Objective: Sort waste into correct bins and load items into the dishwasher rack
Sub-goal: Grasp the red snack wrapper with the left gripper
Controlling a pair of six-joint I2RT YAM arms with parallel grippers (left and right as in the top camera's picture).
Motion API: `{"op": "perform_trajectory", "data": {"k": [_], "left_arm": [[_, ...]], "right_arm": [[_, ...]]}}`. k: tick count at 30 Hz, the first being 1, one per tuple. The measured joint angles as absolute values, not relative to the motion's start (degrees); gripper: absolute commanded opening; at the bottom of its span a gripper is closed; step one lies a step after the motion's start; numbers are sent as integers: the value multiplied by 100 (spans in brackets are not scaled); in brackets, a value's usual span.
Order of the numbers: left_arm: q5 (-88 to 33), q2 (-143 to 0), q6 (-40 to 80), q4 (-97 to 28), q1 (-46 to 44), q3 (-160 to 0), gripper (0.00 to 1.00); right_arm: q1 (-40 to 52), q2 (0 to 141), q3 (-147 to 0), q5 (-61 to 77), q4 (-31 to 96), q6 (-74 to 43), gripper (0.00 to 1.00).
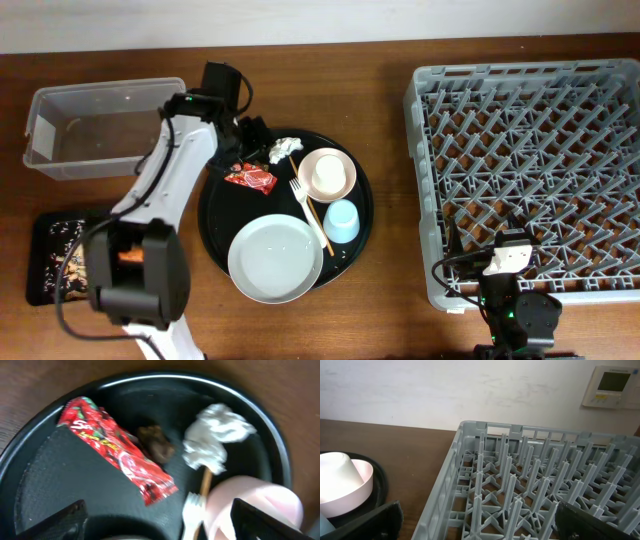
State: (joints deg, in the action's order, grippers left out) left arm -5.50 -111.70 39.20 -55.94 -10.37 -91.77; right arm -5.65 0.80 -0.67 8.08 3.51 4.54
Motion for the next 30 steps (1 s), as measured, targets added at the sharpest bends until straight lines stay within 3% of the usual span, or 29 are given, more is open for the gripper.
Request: {"op": "perform_trajectory", "data": {"k": [7,14,17,21,23,26,30], "left_arm": [[-287,-11856,4381,-5356,-1037,-9177,70],[-252,-12057,4676,-5245,-1039,-9179,69],[-248,-12195,4759,-5245,-1039,-9179,58],[-180,-12226,4775,-5199,-1039,-9179,27],[-154,-12226,4794,-5203,-1039,-9179,21],[-148,-12226,4812,-5253,-1039,-9185,1],[-134,-12140,4825,-5481,-1039,-9389,1]], "right_arm": [[-565,80,-67,808,351,451,99],[-565,80,-67,808,351,449,99],[-565,80,-67,808,351,449,99],[-565,80,-67,808,351,454,99],[-565,80,-67,808,351,451,99],[-565,80,-67,808,351,456,99],[-565,80,-67,808,351,454,99]]}}
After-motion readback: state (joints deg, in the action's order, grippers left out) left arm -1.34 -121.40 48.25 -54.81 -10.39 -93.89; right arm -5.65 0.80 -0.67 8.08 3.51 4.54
